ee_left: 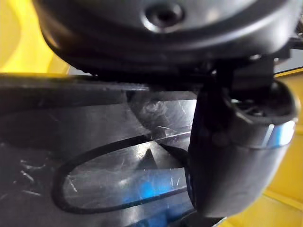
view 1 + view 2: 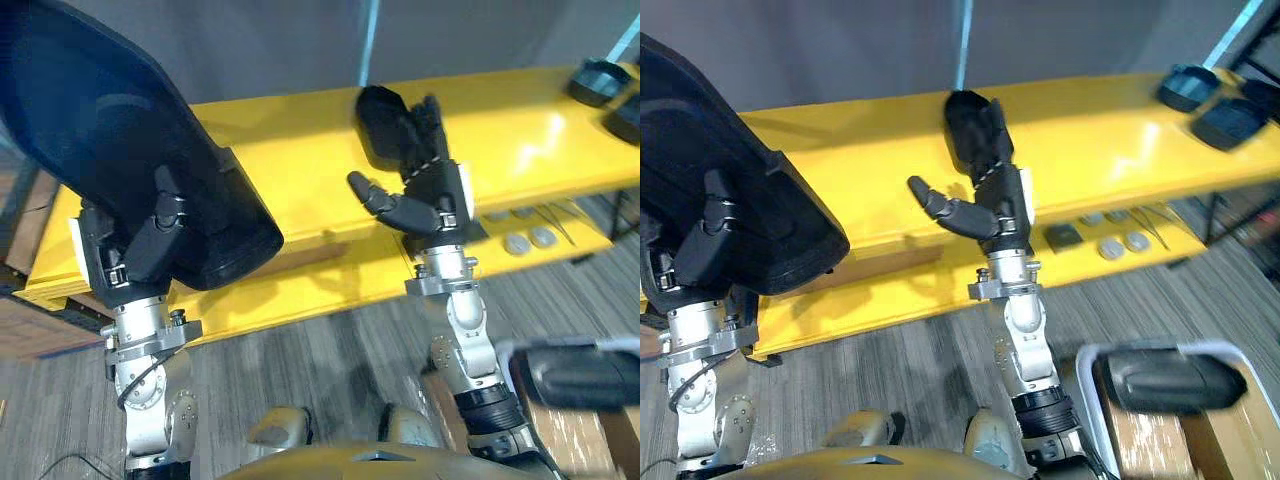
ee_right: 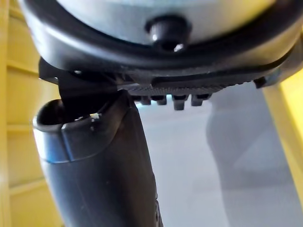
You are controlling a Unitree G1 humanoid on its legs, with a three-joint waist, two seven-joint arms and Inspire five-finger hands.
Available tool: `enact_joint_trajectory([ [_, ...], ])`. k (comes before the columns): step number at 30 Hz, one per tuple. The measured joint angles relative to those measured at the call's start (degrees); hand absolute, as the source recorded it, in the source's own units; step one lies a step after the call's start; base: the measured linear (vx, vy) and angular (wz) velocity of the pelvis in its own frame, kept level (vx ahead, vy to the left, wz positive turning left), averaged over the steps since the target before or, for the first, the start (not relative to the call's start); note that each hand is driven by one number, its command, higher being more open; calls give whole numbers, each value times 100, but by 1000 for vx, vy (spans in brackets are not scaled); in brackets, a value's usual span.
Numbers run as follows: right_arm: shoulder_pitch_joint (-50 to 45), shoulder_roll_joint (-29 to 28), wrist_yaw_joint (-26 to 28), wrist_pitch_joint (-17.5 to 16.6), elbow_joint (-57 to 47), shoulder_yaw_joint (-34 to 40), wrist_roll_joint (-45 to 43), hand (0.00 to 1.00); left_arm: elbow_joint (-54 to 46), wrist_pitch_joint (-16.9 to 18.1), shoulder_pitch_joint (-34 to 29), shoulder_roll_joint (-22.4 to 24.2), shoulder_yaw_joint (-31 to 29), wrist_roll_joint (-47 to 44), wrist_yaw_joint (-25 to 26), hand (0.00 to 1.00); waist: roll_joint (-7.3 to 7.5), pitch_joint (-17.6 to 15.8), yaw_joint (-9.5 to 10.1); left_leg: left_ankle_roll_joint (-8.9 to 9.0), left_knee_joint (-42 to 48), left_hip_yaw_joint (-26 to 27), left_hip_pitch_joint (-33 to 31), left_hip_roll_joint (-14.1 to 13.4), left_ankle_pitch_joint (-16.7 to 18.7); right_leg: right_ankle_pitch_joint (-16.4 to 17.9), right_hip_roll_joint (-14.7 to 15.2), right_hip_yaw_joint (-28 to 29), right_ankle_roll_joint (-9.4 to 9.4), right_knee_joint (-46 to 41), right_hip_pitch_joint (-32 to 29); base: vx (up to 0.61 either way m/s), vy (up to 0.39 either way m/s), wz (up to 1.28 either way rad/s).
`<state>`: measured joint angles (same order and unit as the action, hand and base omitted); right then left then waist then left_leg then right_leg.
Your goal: Walk over and take three plastic housings, then place them on the shelf
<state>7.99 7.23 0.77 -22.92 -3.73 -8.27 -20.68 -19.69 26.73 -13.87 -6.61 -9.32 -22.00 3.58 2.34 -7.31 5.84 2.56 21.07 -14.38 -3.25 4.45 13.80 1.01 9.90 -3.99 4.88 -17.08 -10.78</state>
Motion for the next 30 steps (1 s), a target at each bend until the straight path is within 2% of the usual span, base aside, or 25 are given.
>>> enact_joint_trajectory([
  [1,11,160,60,-2,9,83,-11,100,75,-34,-15,100,27,-2,1,0,-164,74,13,190,91,72,-64,-266,113,107,-95,-339,45,153,199,356,-303,82],
  [2,8,226,97,-3,8,118,-15,100,76,-75,-36,139,58,7,-6,0,-243,109,9,278,87,270,-108,-432,112,72,-175,-486,-3,359,331,301,-267,96],
  [3,-2,321,187,-3,6,255,-31,100,142,-85,3,201,140,14,-95,0,-371,166,-64,319,49,782,-224,-730,90,42,-286,-792,-53,668,553,248,-219,94],
  [4,-16,390,245,-3,6,395,-32,100,159,-108,43,232,226,15,-182,0,-443,166,-142,348,-46,1216,-252,-931,29,53,-324,-1016,-112,779,687,243,-239,119],
  [6,-217,424,277,-2,-120,782,-32,100,176,-165,188,226,472,49,-435,0,-485,184,-307,237,-401,2282,-231,-1239,-277,98,-291,-1392,-185,841,810,160,-153,95],
  [7,-399,407,278,-2,-318,988,-32,100,218,-185,344,209,599,190,-556,0,-489,187,-335,114,-616,2668,-204,-1243,-472,104,-239,-1528,-189,828,809,91,-61,58],
  [10,-520,385,392,-3,-615,1100,-32,100,228,-221,448,131,671,439,-619,0,-497,183,-467,77,-933,2687,-36,-1089,-619,107,-129,-1585,-183,829,836,58,19,11],
  [13,-714,385,563,-3,-792,1105,-53,100,229,-455,439,-59,658,530,-731,0,-507,186,-525,69,-1065,2737,273,-1000,-624,107,-76,-1526,-182,874,1049,32,51,-15],
  [15,-829,377,703,-4,-852,1094,-108,100,228,-481,439,-174,562,606,-829,0,-509,188,-549,45,-1208,2770,417,-952,-639,97,-67,-1433,-166,933,1100,-1,55,-19],
  [18,-988,361,901,44,-852,1049,-277,100,253,-715,447,-369,304,586,-982,0,-516,192,-610,0,-1364,2856,485,-864,-692,59,-37,-1306,-104,1077,1096,-48,32,-20],
  [21,-1138,391,1198,293,-852,977,-263,100,869,-971,814,-614,241,586,-1020,0,-557,217,-648,-21,-1426,2885,488,-815,-755,-19,-24,-1233,9,1213,1096,-85,4,-11],
  [23,-1135,599,1489,464,-852,684,-273,100,1665,-1183,1266,-905,294,591,-940,0,-610,237,-759,-29,-1486,2890,480,-792,-804,-66,-23,-1155,42,1223,1032,-125,7,-8],
  [26,-1019,913,1756,598,-851,399,-339,100,2661,-1239,1934,-1218,429,591,-793,0,-619,242,-790,-25,-1548,2952,432,-774,-860,-125,-26,-1060,33,1219,900,-93,7,-18],
  [28,-806,1019,1913,768,-848,212,-481,100,3376,-1274,2492,-1342,448,449,-608,0,-619,240,-882,-38,-1543,3011,328,-755,-907,-200,-48,-971,28,1202,746,-107,-1,-14],
  [30,-729,1041,1951,834,-838,150,-513,100,3600,-1298,2727,-1375,450,264,-534,0,-618,239,-947,-65,-1526,3015,284,-735,-928,-204,-23,-948,28,1097,651,-63,12,-7],
])
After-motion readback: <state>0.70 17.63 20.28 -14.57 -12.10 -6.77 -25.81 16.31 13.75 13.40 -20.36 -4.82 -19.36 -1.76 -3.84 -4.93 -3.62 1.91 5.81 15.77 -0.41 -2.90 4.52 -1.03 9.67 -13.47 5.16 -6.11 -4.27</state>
